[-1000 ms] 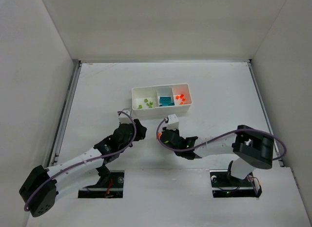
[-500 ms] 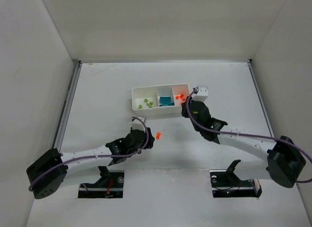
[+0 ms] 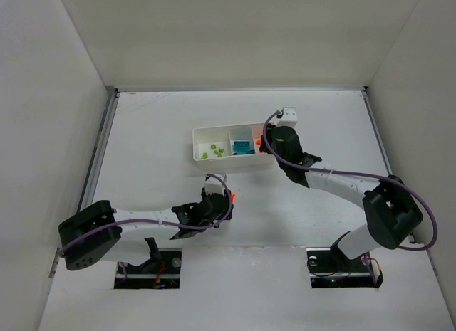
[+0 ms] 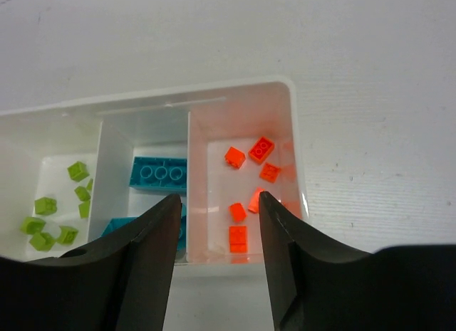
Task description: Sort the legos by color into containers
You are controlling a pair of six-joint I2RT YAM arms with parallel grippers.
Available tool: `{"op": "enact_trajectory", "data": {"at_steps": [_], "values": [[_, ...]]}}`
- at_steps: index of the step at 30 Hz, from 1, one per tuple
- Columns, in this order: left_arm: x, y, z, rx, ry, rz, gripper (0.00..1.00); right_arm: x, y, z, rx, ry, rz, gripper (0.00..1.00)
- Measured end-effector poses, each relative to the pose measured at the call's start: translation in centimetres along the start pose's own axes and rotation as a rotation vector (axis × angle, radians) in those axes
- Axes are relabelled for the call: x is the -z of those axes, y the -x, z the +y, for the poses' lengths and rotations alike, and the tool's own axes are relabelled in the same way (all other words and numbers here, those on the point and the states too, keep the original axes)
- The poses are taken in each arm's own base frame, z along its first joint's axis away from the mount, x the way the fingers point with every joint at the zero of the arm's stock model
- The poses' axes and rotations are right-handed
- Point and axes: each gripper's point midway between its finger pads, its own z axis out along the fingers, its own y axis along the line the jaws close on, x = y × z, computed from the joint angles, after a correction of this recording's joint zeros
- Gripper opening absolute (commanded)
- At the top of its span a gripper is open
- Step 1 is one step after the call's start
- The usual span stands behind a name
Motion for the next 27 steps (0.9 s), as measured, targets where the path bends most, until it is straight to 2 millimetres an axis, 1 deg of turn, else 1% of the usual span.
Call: {"op": "enact_trajectory", "data": {"at_steps": [4, 8, 11, 13, 17, 21, 27], "values": [[-0.6, -0.2, -0.2, -0.016, 0.02, 0.001, 0.42, 0.4, 0.2, 1.0, 0.003, 0.025, -0.011, 0.52], [-1.2, -0.5, 0.1, -0.028, 0.044, 0.005, 0.41, 1.8, 0.1, 2.9, 0.008, 0.076, -0.02, 0.51], [-1.6, -0.4, 0.1, -0.034, 0.058, -0.002, 0.4, 3.0, -0.4, 4.2, 0.008, 0.111, -0.021, 0.5], [-1.8, -0.3, 0.0, -0.036, 0.064, -0.004, 0.4, 3.7, -1.2, 4.5, 0.009, 0.123, -0.013, 0.5], [-2.4, 0.0, -0.5, -0.039, 0.067, -0.015, 0.37, 4.7, -2.9, 4.1, -0.004, 0.124, 0.012, 0.49], [-2.8, 0.1, -0.9, -0.043, 0.066, -0.023, 0.31, 5.4, -4.7, 3.0, -0.029, 0.107, 0.035, 0.49], [-3.1, 0.1, -1.1, -0.05, 0.076, -0.03, 0.27, 6.3, -6.7, 1.3, -0.06, 0.082, 0.062, 0.49]]}}
